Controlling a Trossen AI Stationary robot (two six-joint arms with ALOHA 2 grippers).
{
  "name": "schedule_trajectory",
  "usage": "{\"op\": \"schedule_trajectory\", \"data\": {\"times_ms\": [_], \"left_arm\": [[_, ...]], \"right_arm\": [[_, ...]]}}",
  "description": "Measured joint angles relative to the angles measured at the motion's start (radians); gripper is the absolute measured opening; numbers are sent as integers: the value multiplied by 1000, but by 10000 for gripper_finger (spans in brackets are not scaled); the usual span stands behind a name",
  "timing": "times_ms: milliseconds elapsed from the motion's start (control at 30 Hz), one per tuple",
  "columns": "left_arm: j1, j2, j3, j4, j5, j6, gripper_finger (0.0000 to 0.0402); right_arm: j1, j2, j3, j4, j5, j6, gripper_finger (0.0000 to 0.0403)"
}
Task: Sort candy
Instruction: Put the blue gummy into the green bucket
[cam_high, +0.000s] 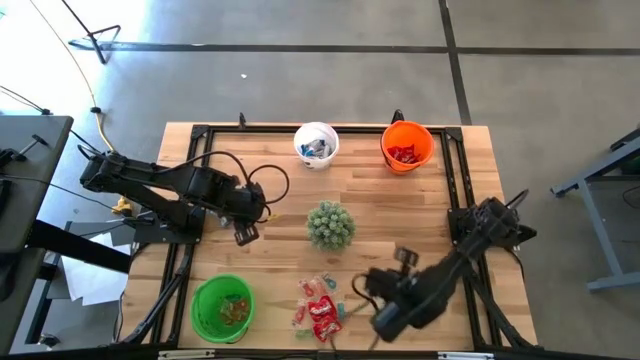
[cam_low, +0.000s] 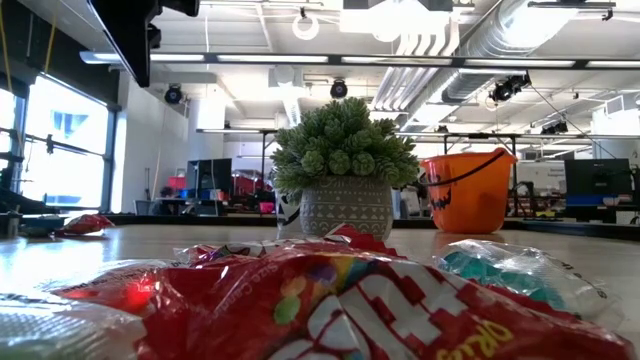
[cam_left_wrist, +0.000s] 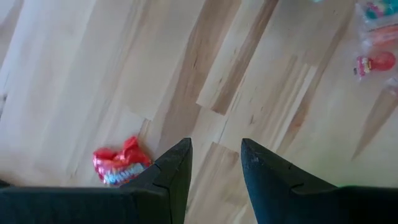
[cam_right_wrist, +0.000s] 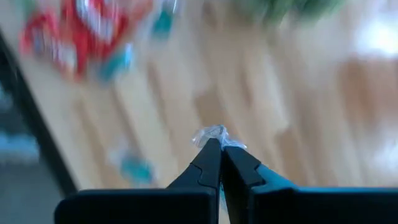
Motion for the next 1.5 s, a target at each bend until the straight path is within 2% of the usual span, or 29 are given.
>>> {"op": "schedule_trajectory", "data": {"times_ms": [233, 500, 600, 700, 933, 1067, 1300, 1500], "left_arm": [[0, 0, 0, 123, -1, 110, 124], [0, 0, 0, 304, -8, 156, 124], [0, 0, 0, 414, -35, 182, 124], [0, 0, 0, 550, -60, 239, 124], [2, 0, 0, 821, -126, 356, 124], [2, 0, 0, 917, -247, 420, 124], [3, 0, 0, 1068, -504, 554, 124], [3, 0, 0, 1227, -467, 628, 124]], "right_arm": [[-136, 2, 152, 0, 214, -101, 0], [-248, 2, 349, 37, 448, -146, 0], [-266, 0, 403, 114, 557, -207, 0], [-275, -23, 382, 265, 644, -315, 0], [-279, -30, 387, 488, 683, -508, 0], [-279, -30, 387, 555, 685, -568, 0], [-279, -36, 387, 566, 719, -597, 0], [-288, -56, 387, 567, 764, -638, 0]]}}
